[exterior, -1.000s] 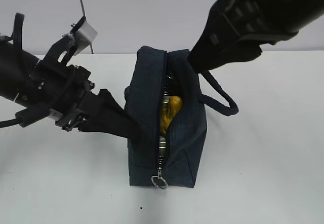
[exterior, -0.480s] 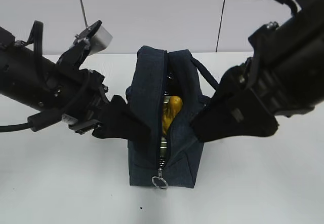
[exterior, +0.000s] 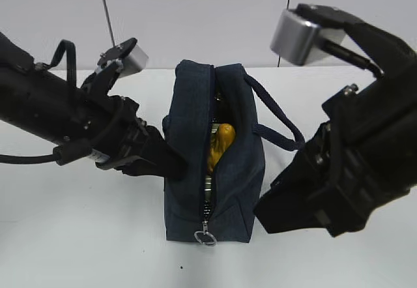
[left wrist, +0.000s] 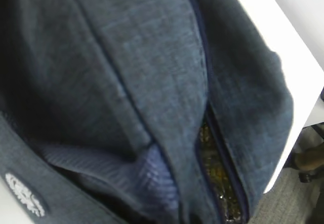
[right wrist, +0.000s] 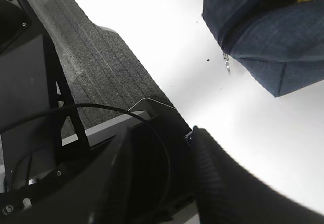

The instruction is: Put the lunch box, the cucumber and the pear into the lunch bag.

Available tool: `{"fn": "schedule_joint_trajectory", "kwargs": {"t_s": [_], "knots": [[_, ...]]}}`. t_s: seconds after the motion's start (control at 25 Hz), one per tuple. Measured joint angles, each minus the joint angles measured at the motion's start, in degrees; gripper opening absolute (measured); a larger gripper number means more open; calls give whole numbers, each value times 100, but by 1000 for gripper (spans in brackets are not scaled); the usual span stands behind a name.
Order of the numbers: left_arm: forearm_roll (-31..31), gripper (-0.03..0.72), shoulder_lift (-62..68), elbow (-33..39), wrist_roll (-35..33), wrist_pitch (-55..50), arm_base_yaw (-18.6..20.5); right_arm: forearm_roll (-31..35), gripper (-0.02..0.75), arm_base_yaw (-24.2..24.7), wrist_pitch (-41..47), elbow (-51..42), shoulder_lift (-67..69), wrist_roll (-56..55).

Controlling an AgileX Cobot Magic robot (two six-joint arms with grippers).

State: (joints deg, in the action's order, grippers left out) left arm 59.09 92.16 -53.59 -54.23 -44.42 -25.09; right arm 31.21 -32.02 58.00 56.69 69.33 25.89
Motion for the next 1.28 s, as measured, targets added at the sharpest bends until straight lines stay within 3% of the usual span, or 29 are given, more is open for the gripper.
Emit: {"fn": "schedule_joint_trajectory", "kwargs": {"t_s": [0.12, 0.2, 0.32, 0.56, 0.96, 1.28], "knots": [[52, 16, 81, -5, 19, -6, 0, 203, 312, 0, -96, -188, 0, 283], [70, -7, 86, -5, 19, -17, 0, 363, 312, 0, -213, -364, 0, 542], [81, -13, 86, -5, 19, -82, 0, 755, 312, 0, -549, -681, 0, 983], [81, -13, 86, -5, 19, -259, 0, 2413, 277, 0, -1387, -1654, -9, 2319], [67, -15, 86, -5, 19, -296, 0, 6207, 230, 0, -2104, -3177, -22, 5222], [67, -15, 86, -5, 19, -234, 0, 6947, 230, 0, -2954, -3313, 94, 7006]]}}
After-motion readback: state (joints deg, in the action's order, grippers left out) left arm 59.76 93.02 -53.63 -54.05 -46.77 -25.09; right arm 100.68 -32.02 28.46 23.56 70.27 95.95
